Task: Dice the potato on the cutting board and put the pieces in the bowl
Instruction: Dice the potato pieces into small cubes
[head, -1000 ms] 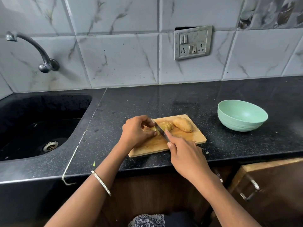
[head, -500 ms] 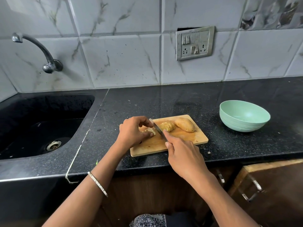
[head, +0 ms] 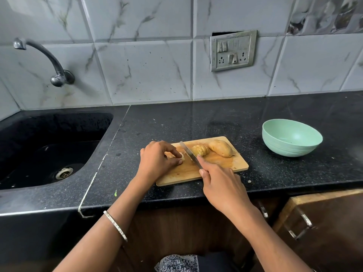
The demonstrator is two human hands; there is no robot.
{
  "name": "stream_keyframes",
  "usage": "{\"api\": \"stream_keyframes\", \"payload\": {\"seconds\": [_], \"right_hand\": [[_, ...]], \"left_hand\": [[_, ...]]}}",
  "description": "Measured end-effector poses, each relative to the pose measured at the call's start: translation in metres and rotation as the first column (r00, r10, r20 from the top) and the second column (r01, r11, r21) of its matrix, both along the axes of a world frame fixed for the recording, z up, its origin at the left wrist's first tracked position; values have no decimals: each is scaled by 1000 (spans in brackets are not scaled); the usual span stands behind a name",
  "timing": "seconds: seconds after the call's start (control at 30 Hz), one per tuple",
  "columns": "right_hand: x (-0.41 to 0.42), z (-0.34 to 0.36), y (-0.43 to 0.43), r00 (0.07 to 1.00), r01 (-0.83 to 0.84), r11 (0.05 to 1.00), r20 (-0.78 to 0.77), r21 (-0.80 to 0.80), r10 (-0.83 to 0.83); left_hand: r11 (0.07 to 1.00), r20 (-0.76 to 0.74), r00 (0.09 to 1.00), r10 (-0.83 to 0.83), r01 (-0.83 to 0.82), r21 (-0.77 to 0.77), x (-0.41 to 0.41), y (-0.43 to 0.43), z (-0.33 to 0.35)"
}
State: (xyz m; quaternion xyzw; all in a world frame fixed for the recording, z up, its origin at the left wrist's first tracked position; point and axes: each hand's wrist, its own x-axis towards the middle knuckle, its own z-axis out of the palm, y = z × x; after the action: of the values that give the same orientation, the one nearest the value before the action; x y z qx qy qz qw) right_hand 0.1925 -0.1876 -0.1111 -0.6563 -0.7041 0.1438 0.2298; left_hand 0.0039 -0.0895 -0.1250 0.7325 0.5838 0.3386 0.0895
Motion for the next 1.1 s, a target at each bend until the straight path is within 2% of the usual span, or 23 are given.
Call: {"api": "stream_keyframes", "payload": {"seconds": [0.27,0.57,0.7,0.8,1.1], "right_hand": [[-1,0,-1,1000,-1,1000,-2,-11,1],[-3,-1,3,999,2,1000,32,-26,-1],[-6,0,-1,998,-21,999,55,-48,24],[-6,2,-3,999,-16,999,38,-33,18],[-12,3,-4,999,-32,999,21,-25,32]], "left_hand": [[999,-47,998,46,-47,-8,-6,-7,-2],[988,25,990,139,-137,-76,0,-4,3],[974,-63,985,162,-169,-148,-1,-5,8],[967,-70,984,161,-172,-189,0,-4,11],[974,-38,984,173,-177,-143,4,-5,9]]}}
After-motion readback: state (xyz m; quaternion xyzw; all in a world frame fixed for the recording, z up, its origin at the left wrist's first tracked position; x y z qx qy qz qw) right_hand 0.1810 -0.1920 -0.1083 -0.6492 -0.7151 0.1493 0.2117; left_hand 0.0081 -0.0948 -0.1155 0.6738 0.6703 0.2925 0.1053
